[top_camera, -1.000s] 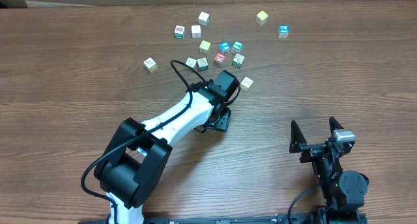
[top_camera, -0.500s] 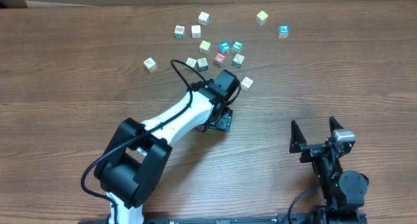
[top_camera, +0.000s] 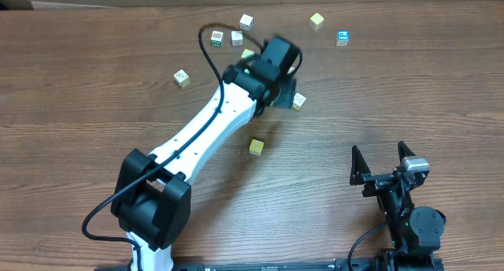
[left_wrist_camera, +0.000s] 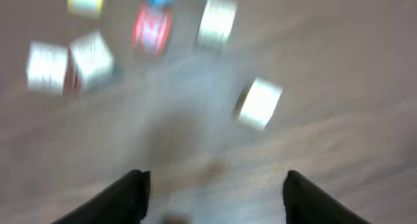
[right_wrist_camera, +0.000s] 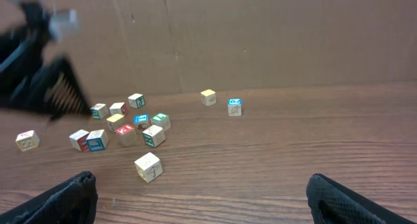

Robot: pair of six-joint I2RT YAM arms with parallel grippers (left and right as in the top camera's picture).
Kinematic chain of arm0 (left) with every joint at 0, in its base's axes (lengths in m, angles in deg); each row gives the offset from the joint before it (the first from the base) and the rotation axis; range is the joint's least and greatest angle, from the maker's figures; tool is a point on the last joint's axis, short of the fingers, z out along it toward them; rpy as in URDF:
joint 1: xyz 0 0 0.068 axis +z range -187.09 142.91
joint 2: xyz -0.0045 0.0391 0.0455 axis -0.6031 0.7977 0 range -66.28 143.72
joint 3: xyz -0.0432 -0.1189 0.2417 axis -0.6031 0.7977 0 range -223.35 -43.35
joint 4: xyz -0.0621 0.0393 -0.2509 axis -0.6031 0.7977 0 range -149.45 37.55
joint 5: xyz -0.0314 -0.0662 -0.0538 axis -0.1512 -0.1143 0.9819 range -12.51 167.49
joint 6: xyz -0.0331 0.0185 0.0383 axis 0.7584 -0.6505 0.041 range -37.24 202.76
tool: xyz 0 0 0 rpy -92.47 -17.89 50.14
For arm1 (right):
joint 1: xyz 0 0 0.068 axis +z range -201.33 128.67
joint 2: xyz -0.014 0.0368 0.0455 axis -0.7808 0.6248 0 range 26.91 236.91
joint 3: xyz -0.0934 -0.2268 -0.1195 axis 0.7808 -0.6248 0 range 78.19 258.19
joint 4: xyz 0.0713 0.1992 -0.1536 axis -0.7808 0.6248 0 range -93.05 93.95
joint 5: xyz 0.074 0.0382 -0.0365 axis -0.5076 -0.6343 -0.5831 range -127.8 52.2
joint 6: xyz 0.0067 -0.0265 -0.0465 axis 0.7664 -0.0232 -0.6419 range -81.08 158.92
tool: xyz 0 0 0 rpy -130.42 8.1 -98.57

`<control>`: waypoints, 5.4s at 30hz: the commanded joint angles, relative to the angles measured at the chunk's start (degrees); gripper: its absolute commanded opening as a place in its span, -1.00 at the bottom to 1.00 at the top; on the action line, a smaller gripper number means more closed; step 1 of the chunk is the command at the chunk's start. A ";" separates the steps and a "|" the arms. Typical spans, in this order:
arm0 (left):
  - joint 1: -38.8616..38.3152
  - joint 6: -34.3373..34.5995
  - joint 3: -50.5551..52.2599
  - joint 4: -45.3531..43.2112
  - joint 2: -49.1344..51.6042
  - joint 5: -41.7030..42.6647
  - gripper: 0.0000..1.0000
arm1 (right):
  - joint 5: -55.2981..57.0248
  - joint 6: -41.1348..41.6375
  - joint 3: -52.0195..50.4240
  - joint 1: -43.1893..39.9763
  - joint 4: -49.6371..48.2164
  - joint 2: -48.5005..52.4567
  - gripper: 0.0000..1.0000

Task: Form a circle
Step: 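Raise the left arm and move it over the teal T block, then close the left gripper on the teal T block and lift it, then carry the T block down toward the placed yellow block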

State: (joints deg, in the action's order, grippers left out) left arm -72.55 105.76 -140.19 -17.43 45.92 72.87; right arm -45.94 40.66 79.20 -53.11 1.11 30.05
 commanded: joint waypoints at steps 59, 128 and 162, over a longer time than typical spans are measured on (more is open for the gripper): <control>-3.21 -10.80 -1.95 -6.05 4.20 -1.46 -0.54 | -0.09 0.37 -0.55 0.28 -0.15 0.07 1.00; 2.05 1.49 8.15 28.24 -3.54 -4.35 -0.58 | -0.09 0.35 -0.55 0.28 -0.15 0.07 1.00; 2.05 1.46 23.58 17.77 -3.54 -2.67 -0.01 | -0.11 0.37 -0.55 0.28 -0.17 0.07 1.00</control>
State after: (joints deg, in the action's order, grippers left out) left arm -70.11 106.64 -117.50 -0.20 43.02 68.52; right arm -45.96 40.66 79.20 -53.11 1.09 30.09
